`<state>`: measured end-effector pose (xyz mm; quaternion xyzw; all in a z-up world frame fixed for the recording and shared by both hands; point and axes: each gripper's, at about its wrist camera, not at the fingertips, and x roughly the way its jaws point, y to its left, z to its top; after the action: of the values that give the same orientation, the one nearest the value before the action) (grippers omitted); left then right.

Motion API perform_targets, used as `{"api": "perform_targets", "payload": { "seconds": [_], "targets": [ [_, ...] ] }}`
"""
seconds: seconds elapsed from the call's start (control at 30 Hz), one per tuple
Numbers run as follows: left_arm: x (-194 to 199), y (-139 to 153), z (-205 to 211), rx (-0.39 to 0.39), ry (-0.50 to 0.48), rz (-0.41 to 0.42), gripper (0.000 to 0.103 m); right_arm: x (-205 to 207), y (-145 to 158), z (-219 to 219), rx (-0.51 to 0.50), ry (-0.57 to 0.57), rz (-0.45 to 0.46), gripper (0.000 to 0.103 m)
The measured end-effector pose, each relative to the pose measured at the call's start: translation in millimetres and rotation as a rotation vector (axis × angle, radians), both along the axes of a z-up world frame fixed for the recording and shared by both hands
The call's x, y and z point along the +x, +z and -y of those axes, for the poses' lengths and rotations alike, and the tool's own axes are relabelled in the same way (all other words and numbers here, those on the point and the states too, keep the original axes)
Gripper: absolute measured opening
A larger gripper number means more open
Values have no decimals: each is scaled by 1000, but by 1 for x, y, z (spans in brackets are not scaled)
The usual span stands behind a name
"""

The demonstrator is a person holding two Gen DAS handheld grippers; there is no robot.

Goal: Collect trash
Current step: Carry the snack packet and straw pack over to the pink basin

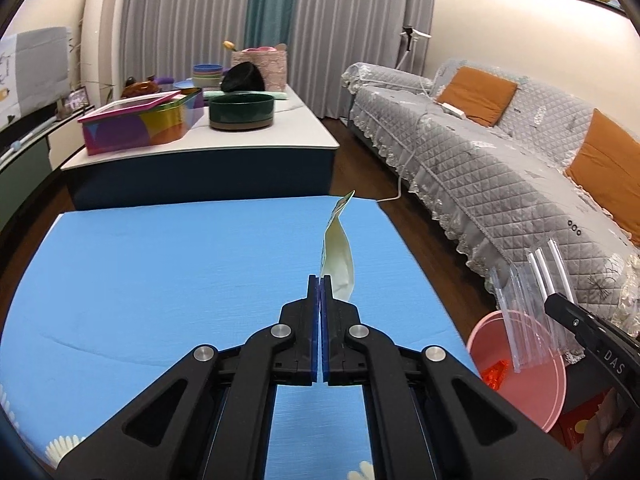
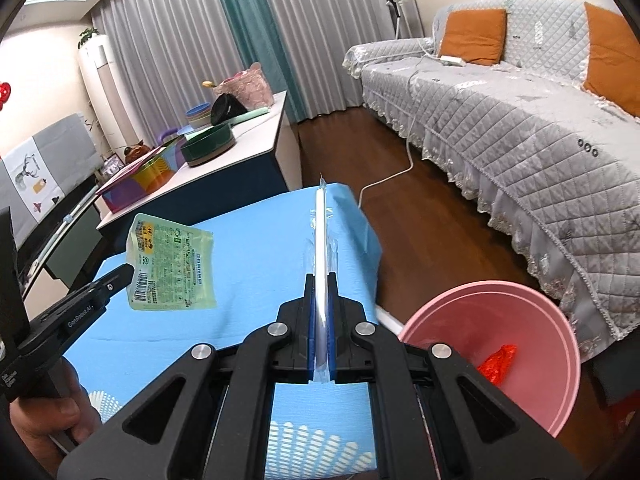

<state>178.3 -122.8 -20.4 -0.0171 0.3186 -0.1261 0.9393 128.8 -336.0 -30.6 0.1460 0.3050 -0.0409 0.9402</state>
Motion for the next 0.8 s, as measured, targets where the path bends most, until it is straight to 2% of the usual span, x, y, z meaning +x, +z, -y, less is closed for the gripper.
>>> {"api": "perform_targets", "payload": {
  "seconds": [0.23,0.57,0.8],
  "targets": [
    [-5,0,29,-12,-70,-1,1,-11,2,24,-15,-47,8,5],
    [-30,-2,93,-45,-252,8,1,-33,1,62,-43,-134,0,5],
    [-44,-8,131,-64,-361,-15,1,-47,-2,88,-54,-198,-18,5]
  ]
}}
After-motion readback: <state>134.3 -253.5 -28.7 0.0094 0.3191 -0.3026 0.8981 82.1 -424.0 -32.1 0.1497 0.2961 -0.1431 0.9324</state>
